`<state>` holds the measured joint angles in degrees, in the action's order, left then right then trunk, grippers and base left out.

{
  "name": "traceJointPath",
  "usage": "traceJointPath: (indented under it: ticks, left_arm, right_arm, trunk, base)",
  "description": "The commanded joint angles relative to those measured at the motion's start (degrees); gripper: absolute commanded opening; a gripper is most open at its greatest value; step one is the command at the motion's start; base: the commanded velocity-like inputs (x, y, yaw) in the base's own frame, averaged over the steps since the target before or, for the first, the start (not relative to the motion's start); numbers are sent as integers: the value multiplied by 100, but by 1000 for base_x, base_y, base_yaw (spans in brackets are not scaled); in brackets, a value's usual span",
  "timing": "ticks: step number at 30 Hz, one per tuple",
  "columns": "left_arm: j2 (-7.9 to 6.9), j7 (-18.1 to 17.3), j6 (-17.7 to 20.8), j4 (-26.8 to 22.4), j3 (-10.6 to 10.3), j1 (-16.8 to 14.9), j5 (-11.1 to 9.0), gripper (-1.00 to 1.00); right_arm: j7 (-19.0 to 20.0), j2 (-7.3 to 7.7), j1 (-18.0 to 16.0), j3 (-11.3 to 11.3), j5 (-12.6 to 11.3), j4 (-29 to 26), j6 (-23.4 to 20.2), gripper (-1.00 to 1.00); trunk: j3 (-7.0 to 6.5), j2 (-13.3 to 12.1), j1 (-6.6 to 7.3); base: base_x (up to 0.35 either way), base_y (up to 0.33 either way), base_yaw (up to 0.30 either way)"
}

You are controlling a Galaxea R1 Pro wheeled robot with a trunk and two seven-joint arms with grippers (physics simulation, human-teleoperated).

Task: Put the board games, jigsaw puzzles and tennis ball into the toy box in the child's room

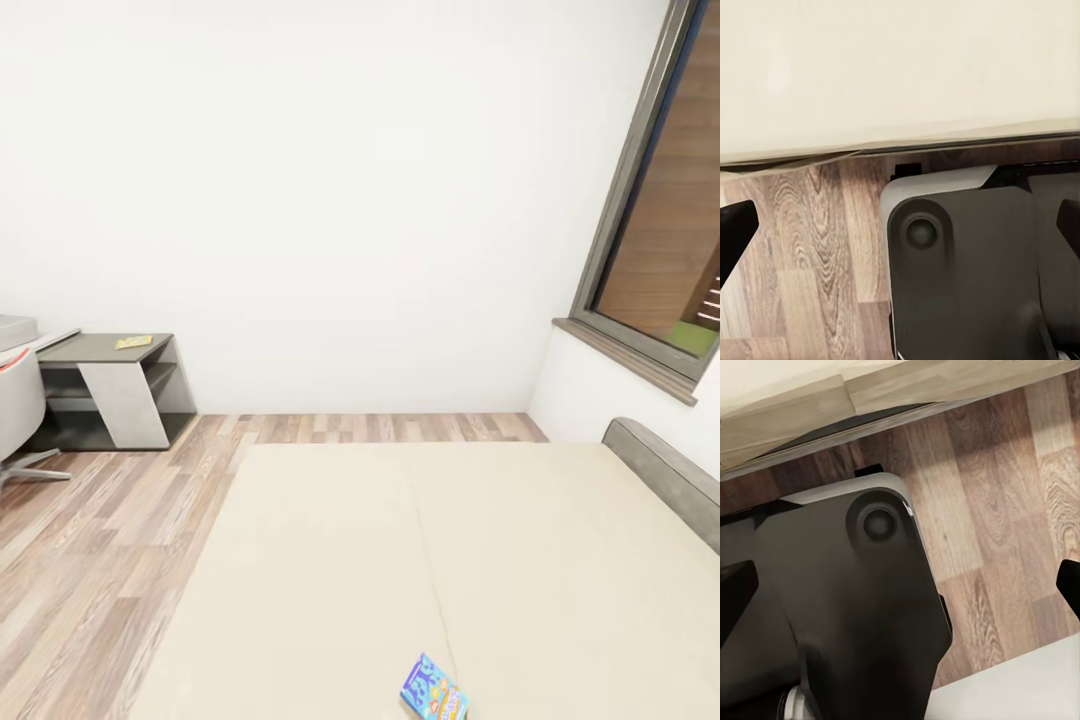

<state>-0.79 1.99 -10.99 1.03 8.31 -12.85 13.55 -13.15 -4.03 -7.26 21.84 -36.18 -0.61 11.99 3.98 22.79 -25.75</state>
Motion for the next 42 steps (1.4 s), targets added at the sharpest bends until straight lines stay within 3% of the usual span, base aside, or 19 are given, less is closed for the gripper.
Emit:
traceJointPath:
  ticks: [1, 42]
  left_arm:
    - [0, 21, -26, 11, 43, -7, 60, 100]
    - [-3, -11, -26, 11, 41, -7, 60, 100]
  right_arm:
    - [-20, -2, -3, 49, -47, 0, 14, 100]
    - [-16, -2, -3, 49, -46, 0, 14, 100]
  trunk:
    - [15, 12, -3]
    - [22, 12, -3]
  base:
    - [0, 0, 77]
    - [10, 0, 6]
